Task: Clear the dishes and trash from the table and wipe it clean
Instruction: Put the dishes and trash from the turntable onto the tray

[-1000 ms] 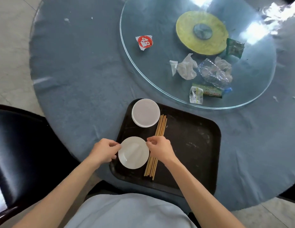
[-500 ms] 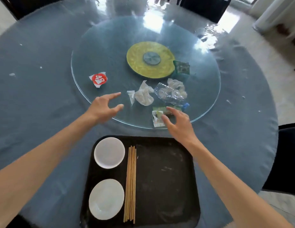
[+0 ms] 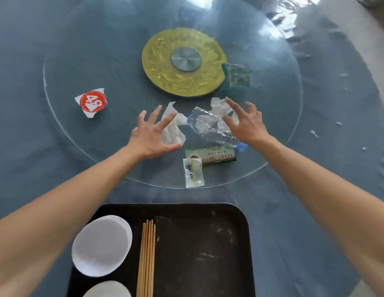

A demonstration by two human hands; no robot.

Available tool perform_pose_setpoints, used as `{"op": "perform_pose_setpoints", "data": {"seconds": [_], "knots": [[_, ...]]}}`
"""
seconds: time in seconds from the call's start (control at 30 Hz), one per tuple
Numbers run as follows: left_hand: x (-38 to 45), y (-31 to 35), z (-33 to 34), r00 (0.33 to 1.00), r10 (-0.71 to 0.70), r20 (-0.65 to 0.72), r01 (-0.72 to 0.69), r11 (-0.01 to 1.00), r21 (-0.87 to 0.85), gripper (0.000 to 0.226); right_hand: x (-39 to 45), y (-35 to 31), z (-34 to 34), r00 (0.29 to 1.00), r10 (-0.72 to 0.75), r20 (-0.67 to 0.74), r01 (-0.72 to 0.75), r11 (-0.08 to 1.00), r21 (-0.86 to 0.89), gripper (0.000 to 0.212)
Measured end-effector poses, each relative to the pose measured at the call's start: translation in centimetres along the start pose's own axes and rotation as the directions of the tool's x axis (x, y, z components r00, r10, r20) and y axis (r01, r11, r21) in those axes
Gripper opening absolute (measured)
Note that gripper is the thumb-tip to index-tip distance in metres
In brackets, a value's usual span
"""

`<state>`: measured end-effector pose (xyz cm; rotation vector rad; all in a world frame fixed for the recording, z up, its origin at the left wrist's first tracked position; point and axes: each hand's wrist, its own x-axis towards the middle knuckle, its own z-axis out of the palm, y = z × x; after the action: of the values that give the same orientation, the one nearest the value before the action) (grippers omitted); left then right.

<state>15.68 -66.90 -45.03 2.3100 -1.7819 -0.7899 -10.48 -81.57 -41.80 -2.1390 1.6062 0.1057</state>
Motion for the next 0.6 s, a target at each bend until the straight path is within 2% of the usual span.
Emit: {"op": "perform_pose_setpoints", "data": {"seconds": [0.1, 0.27, 0.43, 0.6], "knots": [[1.5, -0.7, 1.4, 0.996, 0.064, -0.064, -0.055, 0.991, 0.123, 0.099, 3.5, 0.2, 0.7, 0.997, -0.068, 0.037, 0.071, 0.993, -0.095, 0.054], [3.4, -1.7, 3.9, 0.95, 0.233, -0.21, -0.16, 0.936, 0.312, 0.089, 6.5, 1.2, 2.4, 0.974, -0.223, -0.023, 0.217, 0.963, -0.162, 0.055], [4.6, -1.5, 5.3, 0.883, 0.292, -0.368, -0.182, 0.934, 0.307, 0.047, 7.1, 2.7, 4.5, 0.951, -0.295, -0.094, 0.279, 0.948, -0.155, 0.049], [4.9, -1.6, 4.5, 0.888, 0.259, -0.379, -0.191, 0.959, 0.207, 0.02, 6.3, 2.4, 5.2, 0.96, -0.217, -0.179, 0.214, 0.976, -0.039, 0.033]]}}
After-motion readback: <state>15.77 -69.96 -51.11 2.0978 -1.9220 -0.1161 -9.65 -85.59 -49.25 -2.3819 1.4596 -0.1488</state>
